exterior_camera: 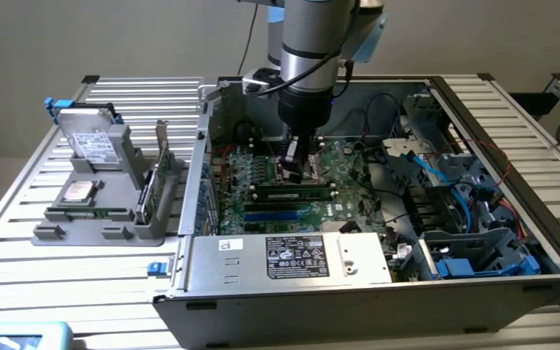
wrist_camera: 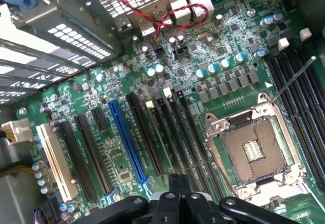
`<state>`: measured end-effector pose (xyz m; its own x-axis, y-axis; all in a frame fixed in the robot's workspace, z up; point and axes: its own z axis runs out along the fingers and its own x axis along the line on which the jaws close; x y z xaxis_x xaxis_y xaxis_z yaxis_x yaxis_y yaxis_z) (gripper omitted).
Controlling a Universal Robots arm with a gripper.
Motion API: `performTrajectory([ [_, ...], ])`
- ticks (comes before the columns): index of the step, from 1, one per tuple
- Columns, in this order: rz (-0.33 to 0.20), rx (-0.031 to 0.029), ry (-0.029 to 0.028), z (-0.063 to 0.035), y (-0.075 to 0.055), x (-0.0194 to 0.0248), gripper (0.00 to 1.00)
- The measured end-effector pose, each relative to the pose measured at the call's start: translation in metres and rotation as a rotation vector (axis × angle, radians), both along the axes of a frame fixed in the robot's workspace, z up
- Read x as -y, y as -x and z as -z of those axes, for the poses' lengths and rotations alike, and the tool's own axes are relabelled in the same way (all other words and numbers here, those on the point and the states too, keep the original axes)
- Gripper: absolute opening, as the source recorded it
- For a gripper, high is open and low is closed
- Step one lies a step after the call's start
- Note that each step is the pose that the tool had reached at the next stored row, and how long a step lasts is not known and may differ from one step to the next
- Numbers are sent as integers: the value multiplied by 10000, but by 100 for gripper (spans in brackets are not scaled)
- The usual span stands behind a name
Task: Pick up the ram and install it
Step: 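Press down the ram until it locks into place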
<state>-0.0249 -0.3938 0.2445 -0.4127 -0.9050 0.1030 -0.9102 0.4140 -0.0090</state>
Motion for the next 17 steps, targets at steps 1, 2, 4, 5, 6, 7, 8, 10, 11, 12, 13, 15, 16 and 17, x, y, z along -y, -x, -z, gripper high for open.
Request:
performTrajectory([
  [1,146,0,0,0,0,0,11],
  [2,292,0,0,0,0,0,11],
  [4,587,0,0,0,0,0,11],
  [5,743,0,0,0,0,0,11],
  [6,889,0,0,0,0,0,11],
  [7,1045,0,1,0,0,0,11],
  [8,1193,0,0,0,0,0,11],
  [10,1468,4,0,0,0,0,11],
  [11,1604,10,0,0,0,0,11],
  [12,1741,17,-1,1,0,0,11],
  [13,1865,26,-1,1,0,0,11],
  [15,2086,54,-4,1,0,0,11],
  [16,2198,70,-6,1,-1,0,11],
  [17,2308,86,-8,1,-1,0,11],
])
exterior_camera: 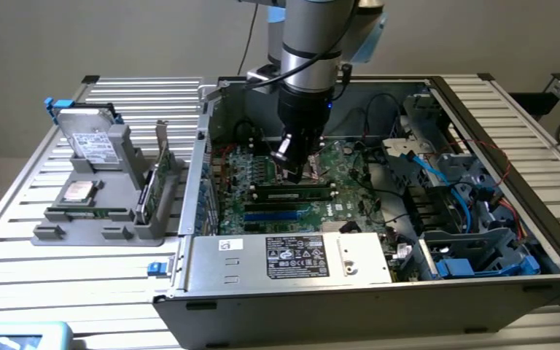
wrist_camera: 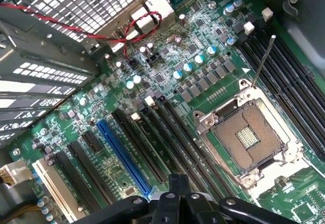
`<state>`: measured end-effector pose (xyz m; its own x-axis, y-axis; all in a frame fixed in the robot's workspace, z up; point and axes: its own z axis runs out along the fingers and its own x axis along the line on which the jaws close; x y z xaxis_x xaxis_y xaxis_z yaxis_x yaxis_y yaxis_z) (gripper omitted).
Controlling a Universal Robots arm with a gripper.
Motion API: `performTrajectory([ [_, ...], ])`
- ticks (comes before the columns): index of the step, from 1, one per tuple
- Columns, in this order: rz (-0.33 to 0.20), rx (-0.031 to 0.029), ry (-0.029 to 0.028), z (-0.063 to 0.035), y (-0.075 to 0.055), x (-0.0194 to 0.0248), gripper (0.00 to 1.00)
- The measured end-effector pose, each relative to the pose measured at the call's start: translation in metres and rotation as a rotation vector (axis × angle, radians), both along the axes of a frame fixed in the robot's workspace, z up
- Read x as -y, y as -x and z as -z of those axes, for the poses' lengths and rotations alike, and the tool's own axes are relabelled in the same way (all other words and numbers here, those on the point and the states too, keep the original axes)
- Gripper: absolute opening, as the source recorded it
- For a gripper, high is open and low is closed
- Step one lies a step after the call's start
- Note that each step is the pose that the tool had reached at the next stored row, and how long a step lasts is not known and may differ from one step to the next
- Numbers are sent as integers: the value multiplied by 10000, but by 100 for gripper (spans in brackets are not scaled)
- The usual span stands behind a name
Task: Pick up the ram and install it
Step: 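Press down the ram until it locks into place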
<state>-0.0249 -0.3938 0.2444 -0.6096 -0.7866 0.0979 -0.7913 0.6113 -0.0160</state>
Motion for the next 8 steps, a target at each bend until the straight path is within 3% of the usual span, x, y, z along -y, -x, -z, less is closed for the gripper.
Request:
performTrajectory([
  [8,898,127,0,0,0,0,11],
])
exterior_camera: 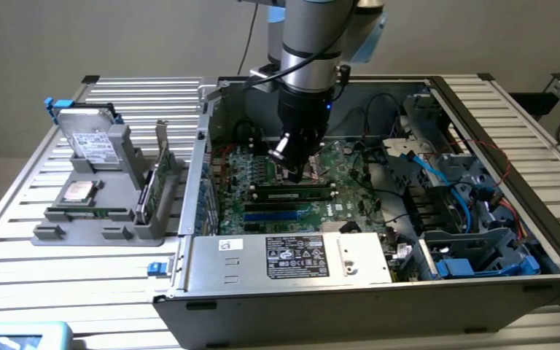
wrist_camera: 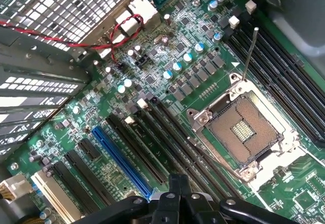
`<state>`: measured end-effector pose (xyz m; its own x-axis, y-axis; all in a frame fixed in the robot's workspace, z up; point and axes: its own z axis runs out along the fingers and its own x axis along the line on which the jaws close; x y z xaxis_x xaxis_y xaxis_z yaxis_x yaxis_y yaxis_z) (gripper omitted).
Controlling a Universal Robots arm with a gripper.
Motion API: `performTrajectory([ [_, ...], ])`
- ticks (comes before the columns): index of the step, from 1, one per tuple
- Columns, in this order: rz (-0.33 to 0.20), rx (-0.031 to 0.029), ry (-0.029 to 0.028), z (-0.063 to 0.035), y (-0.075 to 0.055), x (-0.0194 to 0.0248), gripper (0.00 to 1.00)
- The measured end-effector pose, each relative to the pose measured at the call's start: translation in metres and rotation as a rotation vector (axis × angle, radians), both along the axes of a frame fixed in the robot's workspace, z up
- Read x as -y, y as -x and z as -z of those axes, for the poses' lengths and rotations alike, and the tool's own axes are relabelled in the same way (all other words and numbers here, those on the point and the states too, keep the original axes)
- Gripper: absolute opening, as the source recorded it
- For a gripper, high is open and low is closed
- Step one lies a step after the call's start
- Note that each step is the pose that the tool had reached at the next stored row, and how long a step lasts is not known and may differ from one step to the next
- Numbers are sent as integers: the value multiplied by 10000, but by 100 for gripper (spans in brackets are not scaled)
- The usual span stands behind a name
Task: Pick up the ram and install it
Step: 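Press down the ram until it locks into place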
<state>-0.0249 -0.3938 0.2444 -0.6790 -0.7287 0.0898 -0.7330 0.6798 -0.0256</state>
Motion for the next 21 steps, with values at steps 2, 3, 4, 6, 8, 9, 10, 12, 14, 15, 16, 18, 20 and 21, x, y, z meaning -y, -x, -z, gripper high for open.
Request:
performTrajectory([
  [2,214,35,1,0,0,0,11],
  [3,315,55,1,0,0,0,11],
  [4,426,80,1,0,0,0,11],
  [6,631,119,1,0,0,0,11],
  [8,859,141,2,0,0,0,11],
  [9,977,152,3,0,0,0,11],
  [10,1094,162,4,0,0,0,11],
  [12,1322,181,4,-1,0,0,11],
  [14,1547,198,6,-1,1,0,11],
  [15,1641,207,7,0,0,0,11],
  [16,1731,222,13,0,0,0,11],
  [18,1915,244,28,-1,0,1,11],
  [20,2104,266,44,-1,0,0,11],
  [21,2199,275,48,0,0,0,11],
])
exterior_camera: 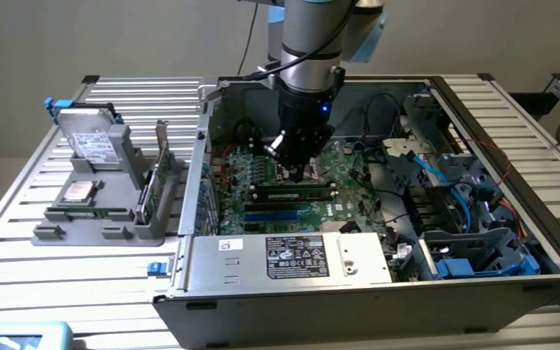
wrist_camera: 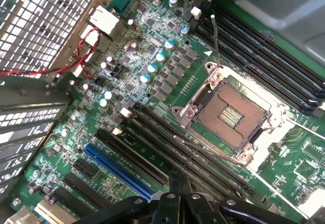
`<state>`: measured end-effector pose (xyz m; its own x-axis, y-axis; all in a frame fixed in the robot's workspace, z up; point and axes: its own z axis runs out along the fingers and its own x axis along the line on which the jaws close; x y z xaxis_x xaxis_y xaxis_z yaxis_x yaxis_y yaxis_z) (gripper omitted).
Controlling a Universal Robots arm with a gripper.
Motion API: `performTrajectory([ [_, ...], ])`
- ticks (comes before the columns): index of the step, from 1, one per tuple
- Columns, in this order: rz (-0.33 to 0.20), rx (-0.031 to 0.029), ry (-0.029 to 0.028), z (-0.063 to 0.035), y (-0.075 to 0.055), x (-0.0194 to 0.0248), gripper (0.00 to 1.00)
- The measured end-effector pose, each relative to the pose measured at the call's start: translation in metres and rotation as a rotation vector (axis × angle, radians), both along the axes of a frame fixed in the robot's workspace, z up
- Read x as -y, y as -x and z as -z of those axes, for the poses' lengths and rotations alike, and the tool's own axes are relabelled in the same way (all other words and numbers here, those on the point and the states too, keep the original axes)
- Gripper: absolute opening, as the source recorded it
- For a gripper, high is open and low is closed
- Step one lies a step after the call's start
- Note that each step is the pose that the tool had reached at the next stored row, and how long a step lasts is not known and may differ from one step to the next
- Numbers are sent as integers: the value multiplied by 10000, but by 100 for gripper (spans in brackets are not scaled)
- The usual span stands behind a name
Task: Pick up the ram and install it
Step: 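Press down the ram until it locks into place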
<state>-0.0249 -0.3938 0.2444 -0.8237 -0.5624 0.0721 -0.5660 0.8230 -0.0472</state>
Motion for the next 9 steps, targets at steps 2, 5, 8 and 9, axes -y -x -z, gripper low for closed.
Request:
performTrajectory([
  [2,190,22,8,0,0,0,11],
  [5,469,59,17,0,0,0,11],
  [8,749,90,27,0,0,0,11],
  [9,839,103,30,0,0,0,11],
])
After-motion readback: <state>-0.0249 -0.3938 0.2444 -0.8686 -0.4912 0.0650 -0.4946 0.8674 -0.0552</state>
